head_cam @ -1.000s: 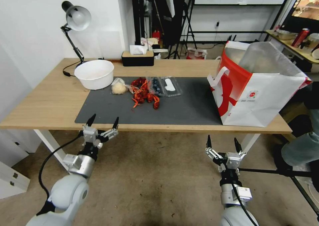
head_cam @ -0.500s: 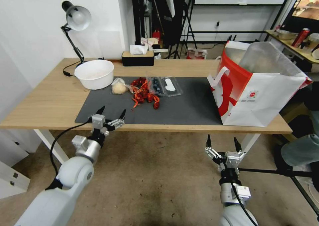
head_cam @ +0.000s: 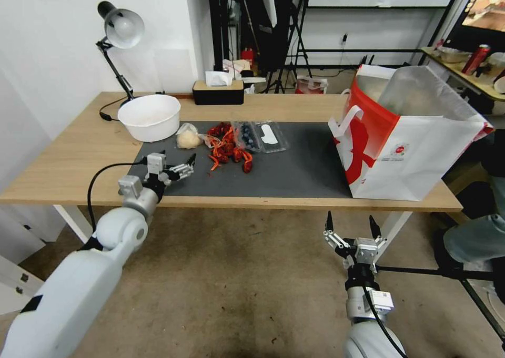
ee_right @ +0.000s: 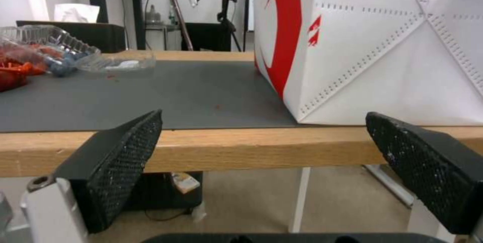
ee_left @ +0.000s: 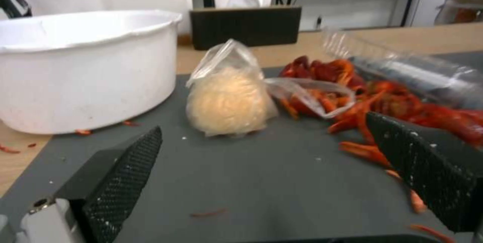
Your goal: Pick up the trash from the table and place it into the takeout bag.
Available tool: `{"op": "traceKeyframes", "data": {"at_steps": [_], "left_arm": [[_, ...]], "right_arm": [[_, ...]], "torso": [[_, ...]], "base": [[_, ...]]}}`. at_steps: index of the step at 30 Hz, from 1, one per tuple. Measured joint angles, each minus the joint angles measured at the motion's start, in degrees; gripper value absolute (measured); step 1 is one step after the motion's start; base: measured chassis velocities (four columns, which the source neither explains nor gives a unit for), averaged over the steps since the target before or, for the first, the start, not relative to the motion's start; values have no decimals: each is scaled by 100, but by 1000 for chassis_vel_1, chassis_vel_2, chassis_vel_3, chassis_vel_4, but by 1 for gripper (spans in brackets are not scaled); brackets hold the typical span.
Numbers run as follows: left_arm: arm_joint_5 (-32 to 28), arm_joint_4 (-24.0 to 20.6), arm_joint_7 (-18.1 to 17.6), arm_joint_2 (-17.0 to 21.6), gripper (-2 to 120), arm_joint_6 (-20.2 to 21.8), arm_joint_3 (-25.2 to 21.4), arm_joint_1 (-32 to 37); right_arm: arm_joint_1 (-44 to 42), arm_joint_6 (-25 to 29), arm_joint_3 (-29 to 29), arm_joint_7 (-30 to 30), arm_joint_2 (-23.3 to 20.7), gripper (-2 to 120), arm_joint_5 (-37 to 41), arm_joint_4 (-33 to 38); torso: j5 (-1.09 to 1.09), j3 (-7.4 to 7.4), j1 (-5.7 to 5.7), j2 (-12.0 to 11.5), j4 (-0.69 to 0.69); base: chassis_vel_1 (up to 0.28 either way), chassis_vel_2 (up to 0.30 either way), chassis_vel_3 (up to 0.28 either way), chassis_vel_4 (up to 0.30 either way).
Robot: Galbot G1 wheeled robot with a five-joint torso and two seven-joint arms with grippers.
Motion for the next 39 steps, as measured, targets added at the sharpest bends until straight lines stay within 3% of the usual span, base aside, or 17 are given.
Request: {"op": "traceKeyframes", "data": {"at_steps": [10,18,36,39], "left_arm": [[-444,541,-229,30,100,600,602,-927],[-543,1152,-334,-108,100,643,1244,-1616],[-529,1884,-318,-238,92,534,1699,-2229],[-529,1973,-322,-279,85,516,1745,-2299]], "right_arm": [[-4,-7,19,2,26,100,-17,-13],[50,-27,25,7,73,100,-17,-37],[66,-26,27,10,83,100,-23,-64],[70,-25,29,11,78,100,-21,-65]], "torso": [[1,0,0,0,-1],[-1,0,0,0,-1],[0,0,0,1,-1],[1,0,0,0,-2]], "base": [[0,0,0,0],[0,0,0,0],[0,0,0,0],[0,0,0,0]]}}
